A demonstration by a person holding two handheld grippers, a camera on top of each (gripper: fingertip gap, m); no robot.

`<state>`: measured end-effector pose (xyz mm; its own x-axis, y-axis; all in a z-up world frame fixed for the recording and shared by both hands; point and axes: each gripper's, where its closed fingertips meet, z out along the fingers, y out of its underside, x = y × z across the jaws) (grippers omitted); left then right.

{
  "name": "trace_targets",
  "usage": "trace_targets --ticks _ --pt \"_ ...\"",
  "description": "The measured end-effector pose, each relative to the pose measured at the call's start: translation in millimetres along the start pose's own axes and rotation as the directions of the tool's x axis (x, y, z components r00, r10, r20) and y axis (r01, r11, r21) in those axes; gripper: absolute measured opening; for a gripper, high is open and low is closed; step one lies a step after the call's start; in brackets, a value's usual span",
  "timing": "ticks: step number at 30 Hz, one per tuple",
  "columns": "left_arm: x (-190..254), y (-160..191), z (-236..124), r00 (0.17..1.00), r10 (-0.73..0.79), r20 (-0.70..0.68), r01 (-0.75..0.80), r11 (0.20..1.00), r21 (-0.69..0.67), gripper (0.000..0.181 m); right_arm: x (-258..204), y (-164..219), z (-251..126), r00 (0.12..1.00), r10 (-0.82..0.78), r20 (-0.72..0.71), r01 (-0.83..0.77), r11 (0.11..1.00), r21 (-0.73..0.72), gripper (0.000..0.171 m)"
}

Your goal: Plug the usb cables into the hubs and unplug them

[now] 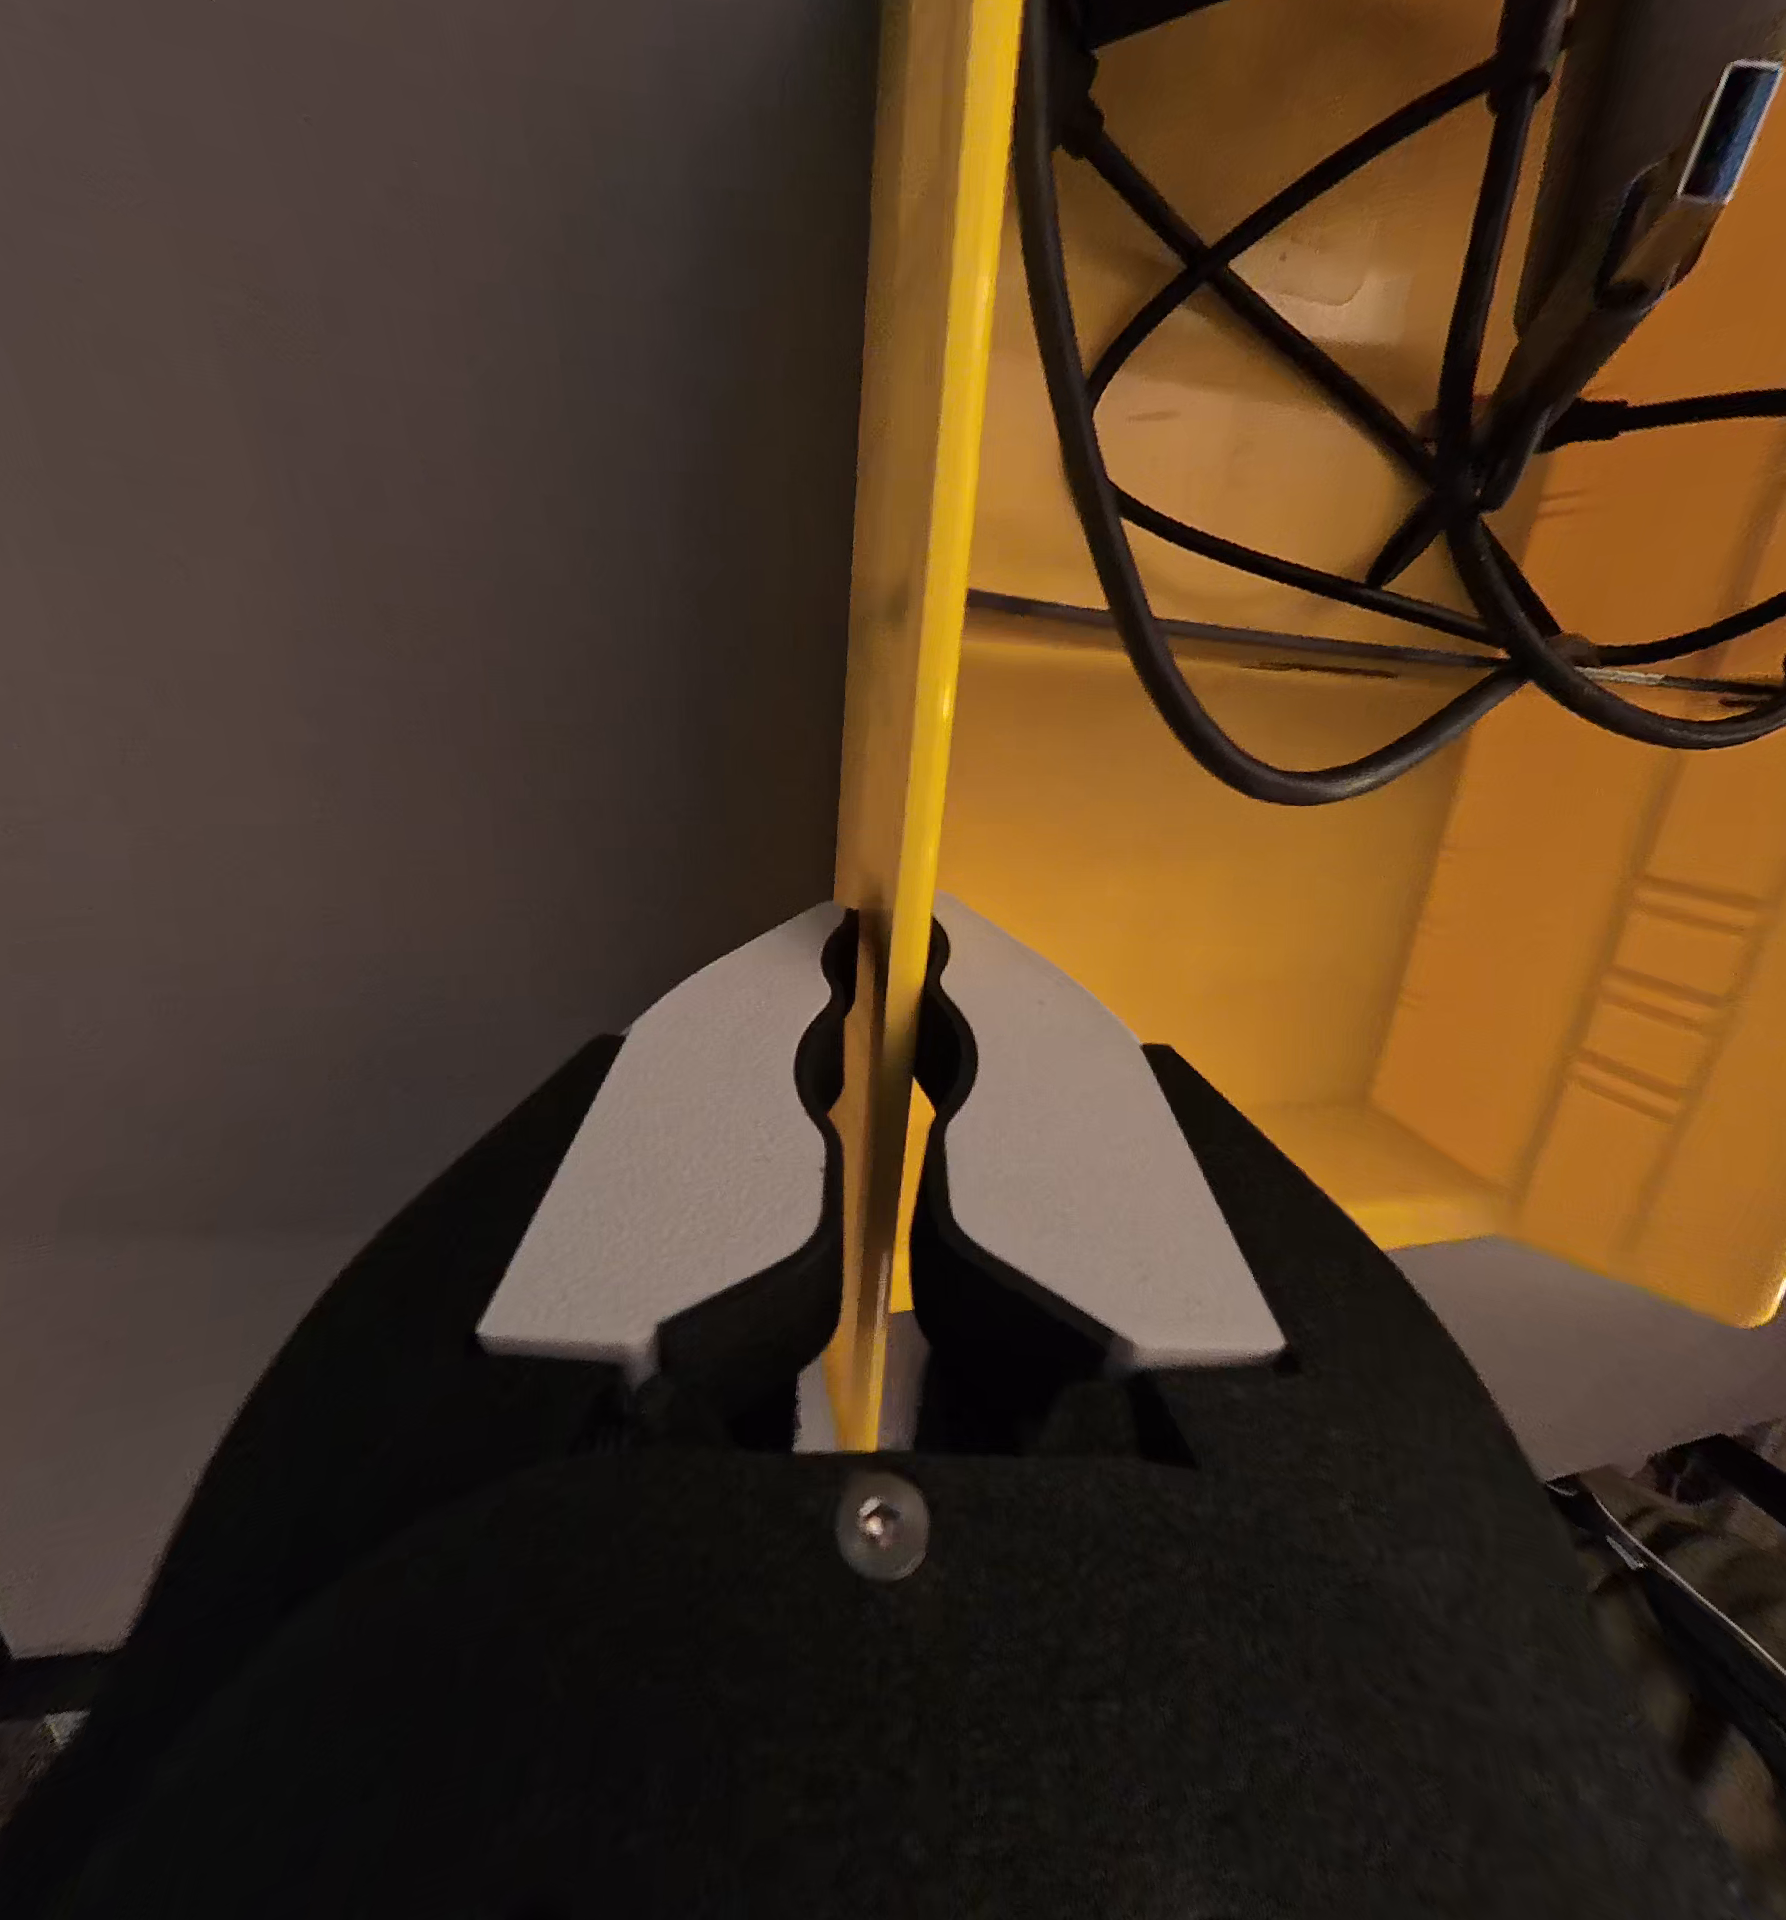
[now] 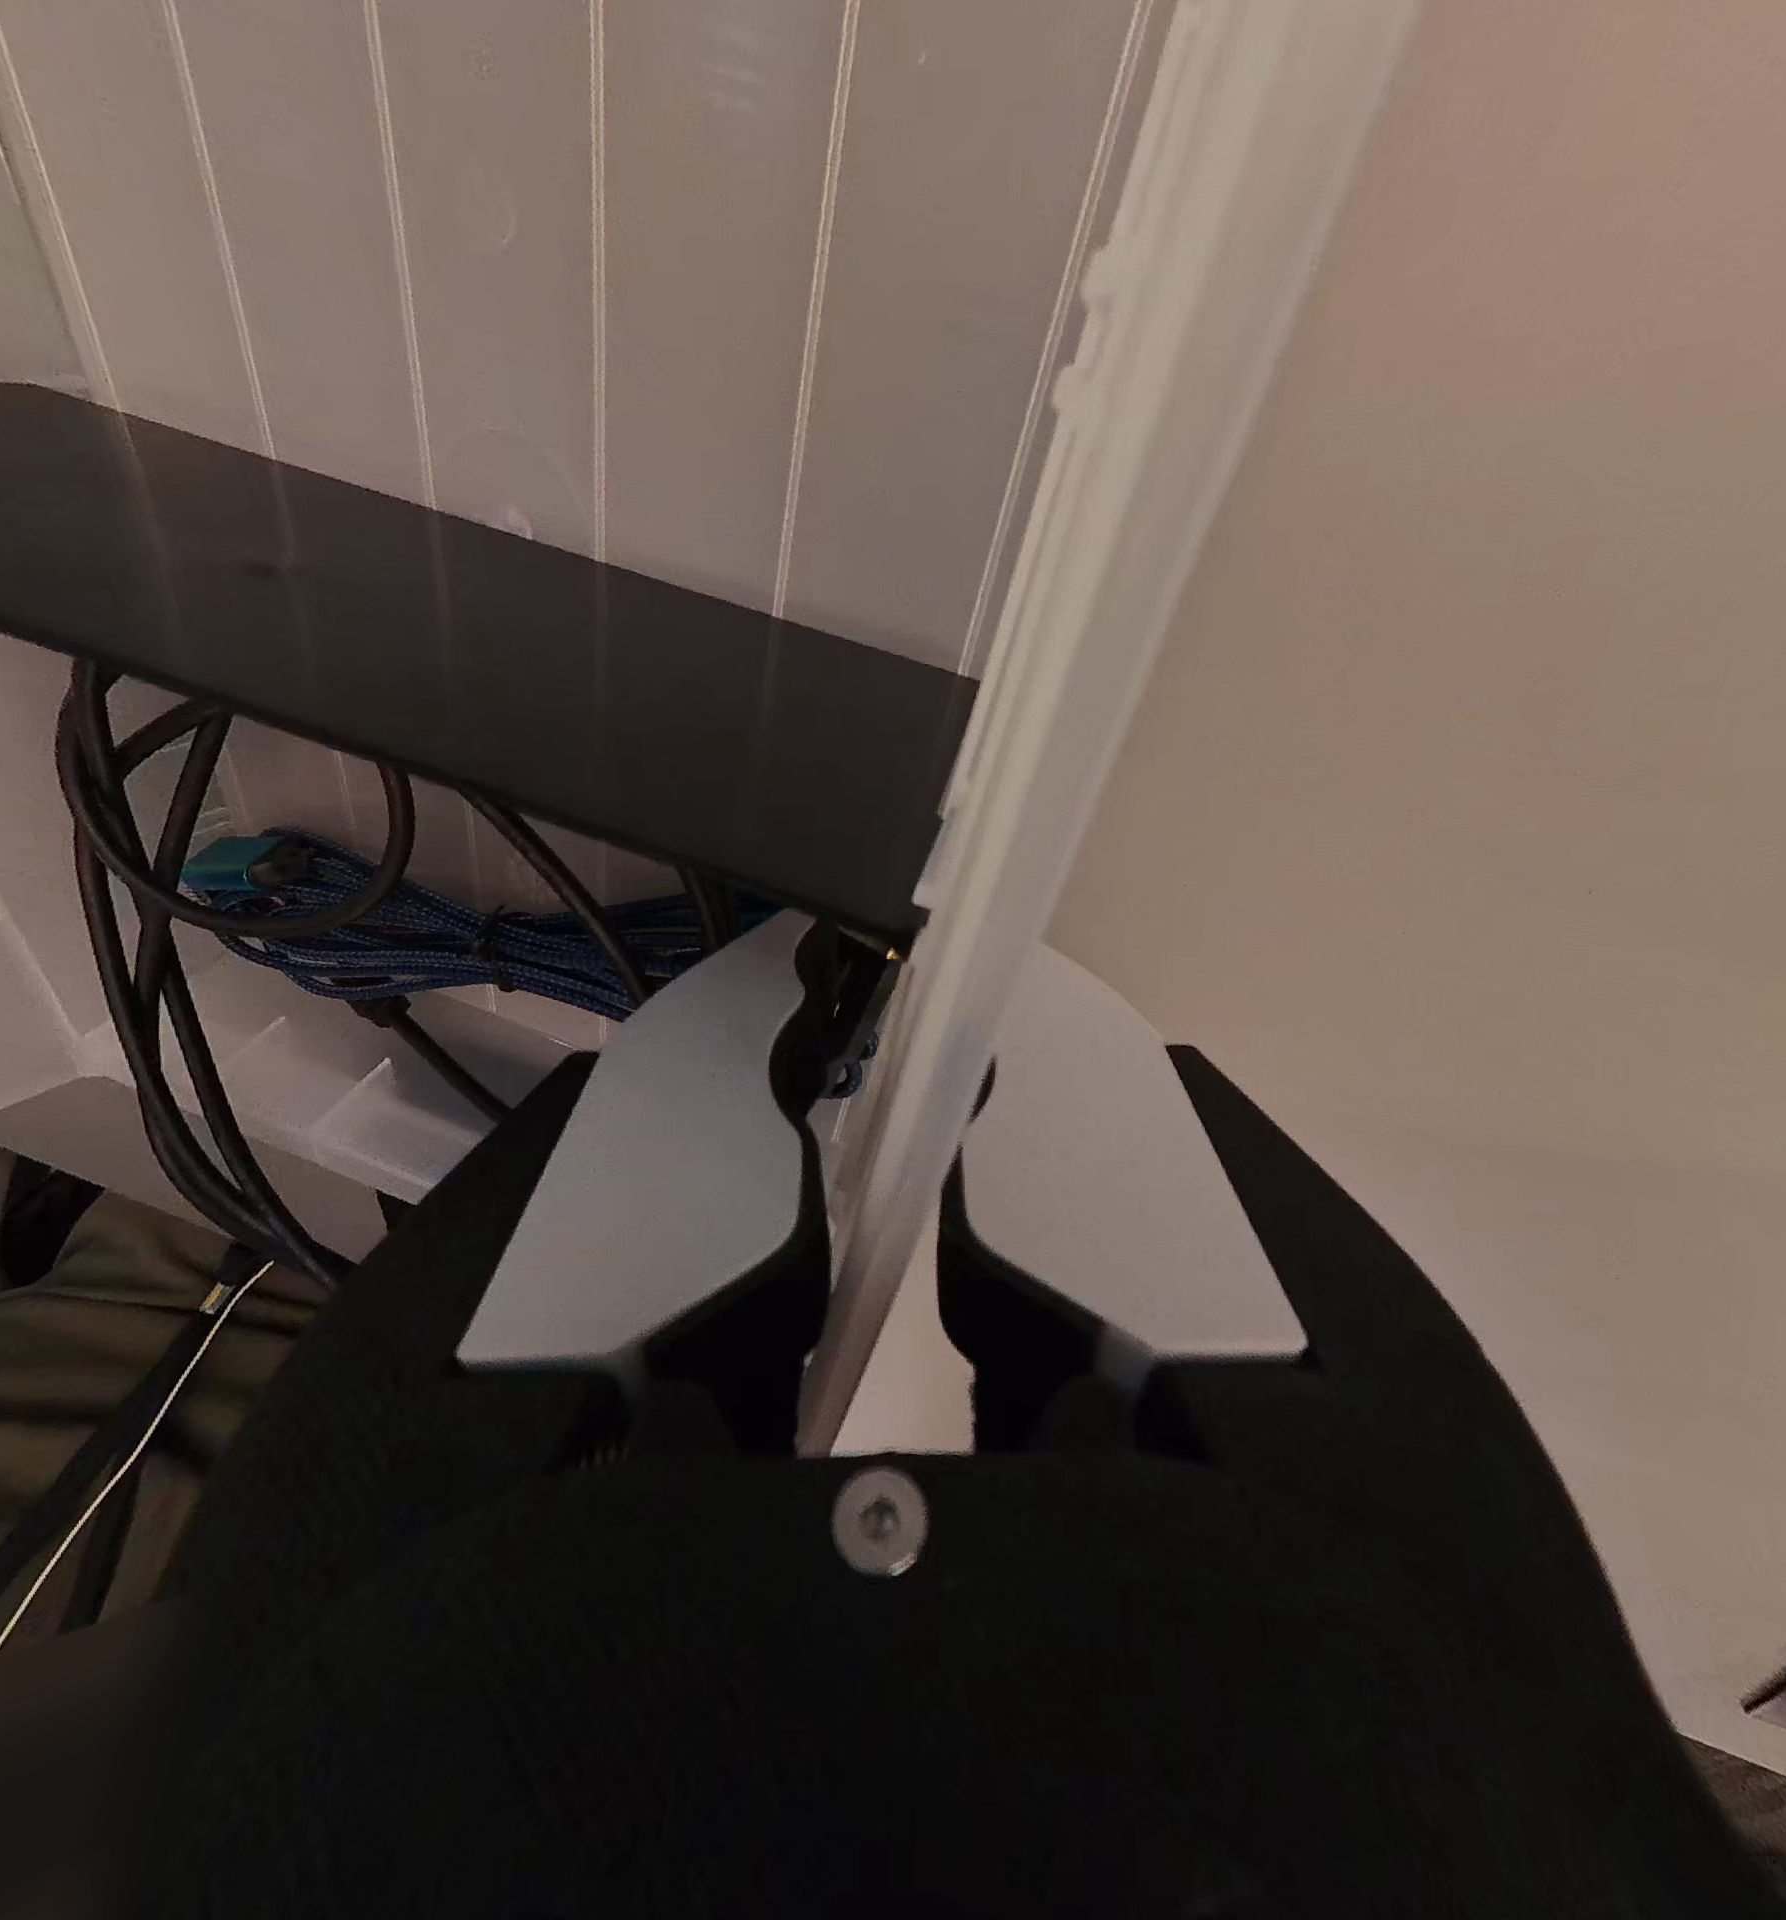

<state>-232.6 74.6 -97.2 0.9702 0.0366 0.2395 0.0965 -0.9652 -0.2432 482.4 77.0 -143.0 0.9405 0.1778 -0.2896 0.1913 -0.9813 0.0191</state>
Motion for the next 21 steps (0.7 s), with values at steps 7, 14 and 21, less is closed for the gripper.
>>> trace_targets --ticks 7,14,21 --pt "-3 13 3 1.000 0.007 -0.012 -0.008 0.997 -0.078 0.008 -1 0 3 1.000 0.016 0.017 -0.016 1.000 -0.014 0.022" --pt "-11 8 7 0.998 0.011 0.069 -0.005 0.996 -0.087 0.006 -1 0 4 1.000 0.022 0.020 -0.022 1.000 -0.011 0.022" --pt "-16 10 6 0.997 -0.074 0.016 0.075 0.996 -0.051 0.008 -1 0 4 1.000 0.015 0.020 -0.015 1.000 -0.011 0.022"
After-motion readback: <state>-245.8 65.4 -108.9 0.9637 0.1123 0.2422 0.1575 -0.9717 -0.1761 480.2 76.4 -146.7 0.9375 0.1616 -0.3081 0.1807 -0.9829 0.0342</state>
